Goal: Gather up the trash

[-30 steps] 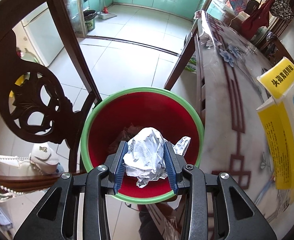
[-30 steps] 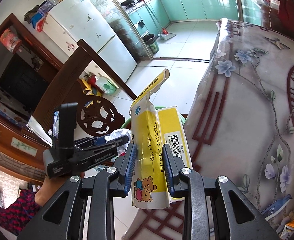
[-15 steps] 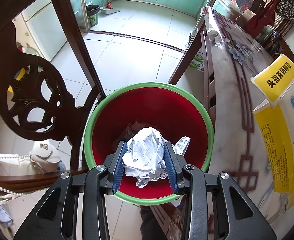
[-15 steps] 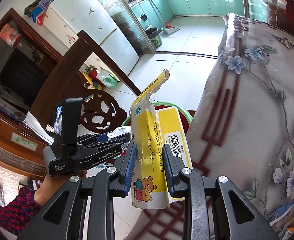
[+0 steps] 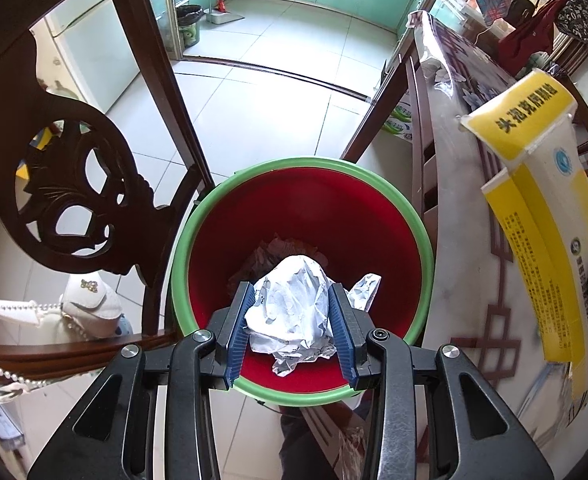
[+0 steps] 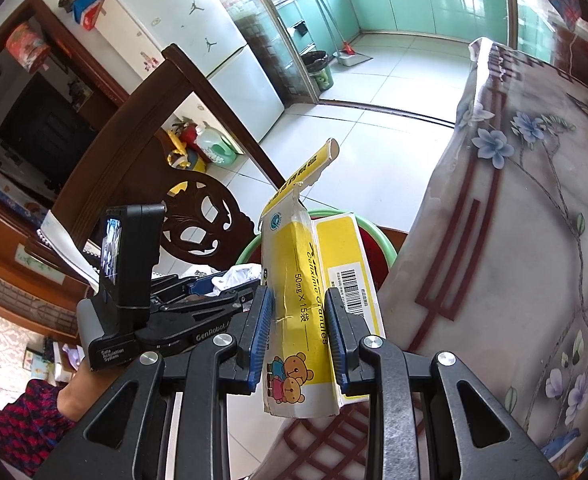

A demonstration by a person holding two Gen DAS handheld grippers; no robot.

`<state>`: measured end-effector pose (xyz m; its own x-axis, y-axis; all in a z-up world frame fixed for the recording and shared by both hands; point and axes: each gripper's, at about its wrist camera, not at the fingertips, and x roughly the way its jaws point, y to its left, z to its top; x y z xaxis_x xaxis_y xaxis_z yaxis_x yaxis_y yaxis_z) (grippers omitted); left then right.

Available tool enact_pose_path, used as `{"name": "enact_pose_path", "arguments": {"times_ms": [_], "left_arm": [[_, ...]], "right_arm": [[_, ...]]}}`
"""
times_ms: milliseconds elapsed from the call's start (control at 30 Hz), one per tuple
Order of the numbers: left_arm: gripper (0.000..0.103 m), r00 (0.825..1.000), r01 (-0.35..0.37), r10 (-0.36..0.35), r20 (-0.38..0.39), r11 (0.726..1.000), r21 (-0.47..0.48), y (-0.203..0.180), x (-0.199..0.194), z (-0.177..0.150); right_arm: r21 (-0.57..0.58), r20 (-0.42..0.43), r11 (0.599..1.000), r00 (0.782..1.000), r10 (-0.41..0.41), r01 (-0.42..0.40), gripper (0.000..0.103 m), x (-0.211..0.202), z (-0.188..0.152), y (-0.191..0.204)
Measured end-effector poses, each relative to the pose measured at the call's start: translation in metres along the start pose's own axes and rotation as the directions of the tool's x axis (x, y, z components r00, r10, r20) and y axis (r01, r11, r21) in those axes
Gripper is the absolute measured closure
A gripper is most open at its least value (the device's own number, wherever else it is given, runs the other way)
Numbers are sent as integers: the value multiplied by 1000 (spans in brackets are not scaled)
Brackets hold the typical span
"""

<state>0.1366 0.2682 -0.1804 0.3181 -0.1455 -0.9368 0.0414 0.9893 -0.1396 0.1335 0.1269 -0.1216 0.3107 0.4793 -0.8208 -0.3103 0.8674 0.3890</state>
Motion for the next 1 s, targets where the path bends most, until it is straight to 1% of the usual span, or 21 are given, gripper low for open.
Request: {"name": "enact_pose_path", "arguments": {"times_ms": [133, 233, 300, 333, 367, 400, 433, 500, 533, 633, 833, 933, 1000], "left_arm": [[66, 1000, -2, 2, -1, 1000, -13, 4, 0, -1], [65, 1000, -6, 6, 0, 1000, -19, 7, -2, -2], [59, 1000, -11, 11, 7, 1000, -24, 9, -5, -2], [48, 1000, -13, 13, 15, 999, -30, 10, -6, -3], [40, 1000, -12, 13, 23, 999, -36, 11, -7, -3], [38, 999, -11, 12, 30, 999, -41, 12, -9, -3], [38, 999, -13, 14, 33, 999, -44, 13, -10, -3], [38, 999, -16, 17, 37, 999, -42, 14, -13, -2], [38, 999, -16, 18, 43, 999, -41, 14, -15, -2], [37, 998, -16, 19, 60, 999, -40, 14, -22, -3], [36, 997, -19, 20, 79, 1000, -11, 2, -29, -4], [36, 996, -1, 0, 86, 1000, 10, -12, -31, -2], [36, 996, 9, -13, 91, 999, 40, -27, -32, -1]], "right_arm": [[8, -14, 1000, 1000, 15, -15, 78, 8, 2, 1], [-8, -18, 1000, 1000, 13, -13, 78, 14, 3, 6], [-18, -20, 1000, 1000, 21, -21, 78, 17, 4, 9], [-19, -14, 1000, 1000, 25, -25, 78, 18, 4, 10], [-19, -8, 999, 1000, 29, -29, 76, 19, 5, 11], [-19, -5, 999, 999, 32, -32, 75, 20, 5, 12], [-15, -3, 999, 1000, 31, -31, 74, 21, 5, 12], [-5, 5, 1000, 1000, 30, -30, 65, 21, 5, 11], [-1, 9, 1000, 999, 31, -31, 63, 20, 4, 10], [5, 16, 1000, 999, 28, -28, 62, 15, -1, 8], [21, 35, 1000, 999, -18, 17, 62, -9, -20, -9], [69, 54, 997, 998, -45, 41, 62, -26, -34, -28], [108, 68, 992, 995, -77, 70, 62, -41, -45, -44]]}}
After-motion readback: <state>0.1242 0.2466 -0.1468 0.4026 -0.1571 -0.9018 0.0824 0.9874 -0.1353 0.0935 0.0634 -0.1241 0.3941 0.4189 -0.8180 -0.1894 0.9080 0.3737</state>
